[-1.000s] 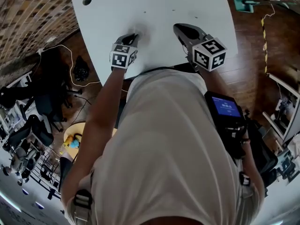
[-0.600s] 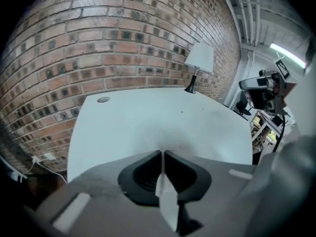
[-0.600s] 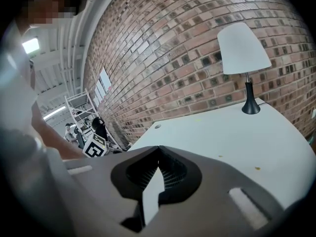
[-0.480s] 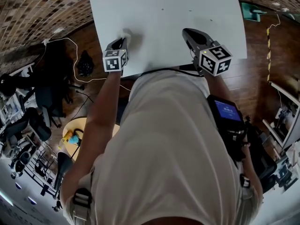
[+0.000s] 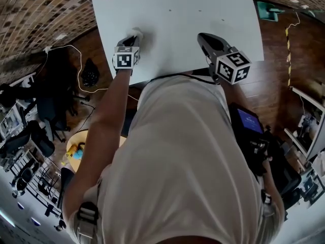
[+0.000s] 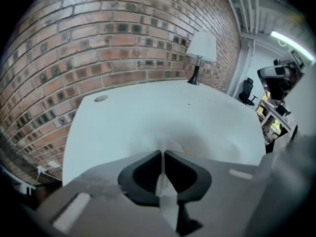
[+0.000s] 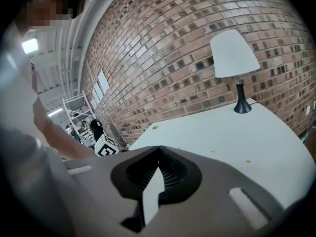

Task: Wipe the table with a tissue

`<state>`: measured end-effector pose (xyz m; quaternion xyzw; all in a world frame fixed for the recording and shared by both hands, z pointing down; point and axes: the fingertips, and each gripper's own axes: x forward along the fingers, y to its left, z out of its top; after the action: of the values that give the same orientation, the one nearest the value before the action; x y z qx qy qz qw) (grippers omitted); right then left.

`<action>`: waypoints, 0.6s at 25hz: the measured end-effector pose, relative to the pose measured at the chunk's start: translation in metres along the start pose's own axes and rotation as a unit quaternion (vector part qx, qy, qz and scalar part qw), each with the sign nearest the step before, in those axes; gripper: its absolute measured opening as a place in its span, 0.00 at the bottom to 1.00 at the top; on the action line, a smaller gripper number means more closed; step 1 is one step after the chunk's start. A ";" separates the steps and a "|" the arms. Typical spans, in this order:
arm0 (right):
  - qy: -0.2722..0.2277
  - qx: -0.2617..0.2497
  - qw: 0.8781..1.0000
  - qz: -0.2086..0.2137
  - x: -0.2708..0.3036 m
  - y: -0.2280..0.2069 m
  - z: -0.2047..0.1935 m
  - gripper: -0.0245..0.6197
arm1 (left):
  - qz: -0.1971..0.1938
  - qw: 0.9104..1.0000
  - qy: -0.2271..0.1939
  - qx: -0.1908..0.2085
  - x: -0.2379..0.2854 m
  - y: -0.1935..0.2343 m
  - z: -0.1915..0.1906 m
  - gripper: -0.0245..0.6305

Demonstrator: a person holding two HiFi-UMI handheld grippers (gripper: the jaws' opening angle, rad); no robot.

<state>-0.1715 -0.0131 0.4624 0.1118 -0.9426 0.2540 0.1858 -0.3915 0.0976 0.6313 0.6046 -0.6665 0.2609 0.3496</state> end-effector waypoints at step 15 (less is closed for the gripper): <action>0.017 -0.008 0.998 0.057 -0.019 -0.077 0.030 0.05 | -0.044 0.999 -0.008 -0.008 0.025 -0.130 0.044 0.07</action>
<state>-0.1399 -0.0920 0.4642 0.0523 -0.9460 0.2589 0.1879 -0.2703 0.0307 0.6134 0.6327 -0.6440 0.2348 0.3602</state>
